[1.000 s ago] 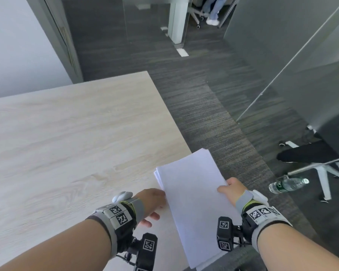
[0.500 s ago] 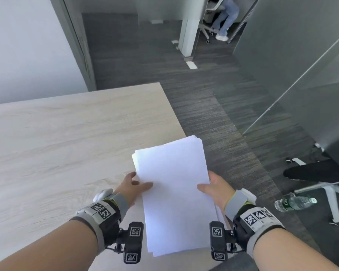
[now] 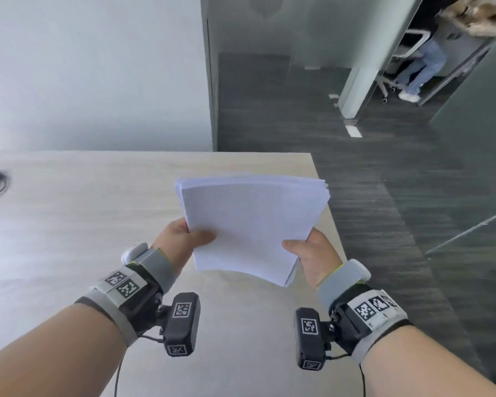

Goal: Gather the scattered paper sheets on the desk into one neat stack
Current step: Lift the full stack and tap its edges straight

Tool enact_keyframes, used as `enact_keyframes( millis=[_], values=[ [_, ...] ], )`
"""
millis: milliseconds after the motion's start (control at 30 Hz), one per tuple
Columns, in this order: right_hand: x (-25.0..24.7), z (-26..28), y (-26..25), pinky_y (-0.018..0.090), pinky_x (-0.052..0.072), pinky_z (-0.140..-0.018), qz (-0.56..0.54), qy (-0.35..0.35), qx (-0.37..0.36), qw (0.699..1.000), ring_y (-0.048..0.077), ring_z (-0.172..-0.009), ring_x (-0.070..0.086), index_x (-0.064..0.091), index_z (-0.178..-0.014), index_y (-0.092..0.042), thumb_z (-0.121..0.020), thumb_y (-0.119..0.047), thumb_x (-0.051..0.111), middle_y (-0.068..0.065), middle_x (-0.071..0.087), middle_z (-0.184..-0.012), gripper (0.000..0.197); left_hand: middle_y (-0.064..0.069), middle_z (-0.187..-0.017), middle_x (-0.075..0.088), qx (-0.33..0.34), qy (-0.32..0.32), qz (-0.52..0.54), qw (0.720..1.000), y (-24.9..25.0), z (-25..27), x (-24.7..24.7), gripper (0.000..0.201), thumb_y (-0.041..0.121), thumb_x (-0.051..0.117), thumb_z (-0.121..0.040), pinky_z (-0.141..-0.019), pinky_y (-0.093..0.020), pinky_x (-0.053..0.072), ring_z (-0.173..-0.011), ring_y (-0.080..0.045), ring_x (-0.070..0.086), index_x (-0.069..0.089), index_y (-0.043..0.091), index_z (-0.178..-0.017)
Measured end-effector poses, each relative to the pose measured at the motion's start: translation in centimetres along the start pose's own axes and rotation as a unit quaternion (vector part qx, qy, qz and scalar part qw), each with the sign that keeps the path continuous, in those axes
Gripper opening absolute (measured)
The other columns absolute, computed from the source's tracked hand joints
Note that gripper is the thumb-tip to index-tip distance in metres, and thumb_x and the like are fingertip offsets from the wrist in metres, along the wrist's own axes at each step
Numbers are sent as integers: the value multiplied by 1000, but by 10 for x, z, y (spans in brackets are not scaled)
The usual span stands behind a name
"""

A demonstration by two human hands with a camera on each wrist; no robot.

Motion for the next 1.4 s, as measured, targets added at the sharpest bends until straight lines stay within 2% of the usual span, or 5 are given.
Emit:
enact_keyframes(
  millis=[233,433,967,1133,1400],
  values=[
    [17,2,-17,43,57,-82,-35,-20,-32,999,29,-97,74,77,-99,-18,-81,-16,81,11,77,-105,19,-2,-104,80,53,-23,11,998,29,18,3,44,25,82,-68,-79,-29,55,-94,-17,76,73,17,-110],
    [16,5,-56,25,51,-68,-7,8,-133,991,20,-82,67,70,-101,-3,-70,-72,69,13,71,-93,76,0,-90,76,79,48,56,994,65,17,1,51,60,64,-73,-72,-29,49,-80,-14,69,77,17,-97],
    [6,18,-78,26,44,-69,59,72,-143,985,3,-75,63,73,-82,-11,-95,-22,42,-12,72,-81,35,3,-95,76,74,94,46,992,71,12,4,31,32,52,-75,-81,-40,39,-92,-21,60,81,22,-78],
    [8,21,-74,13,47,-75,94,52,-213,971,4,-84,65,72,-88,-11,-67,-90,53,-11,74,-87,83,1,-98,78,122,22,-30,992,70,14,11,36,52,75,-63,-83,-30,50,-93,-15,68,75,34,-94],
    [-5,20,-71,31,48,-77,89,94,-208,970,10,-80,65,75,-74,-27,-52,-100,50,-9,73,-81,80,12,-69,69,159,-14,-130,979,69,19,17,19,16,86,-74,-61,-20,47,-65,-3,61,71,25,-69]
  ],
)
Point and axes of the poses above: each hand's wrist, its own z-axis away from the middle knuckle, its own x-axis out of the palm, y = z × x, the point moved 9 cm from there along -z, towards the middle knuckle
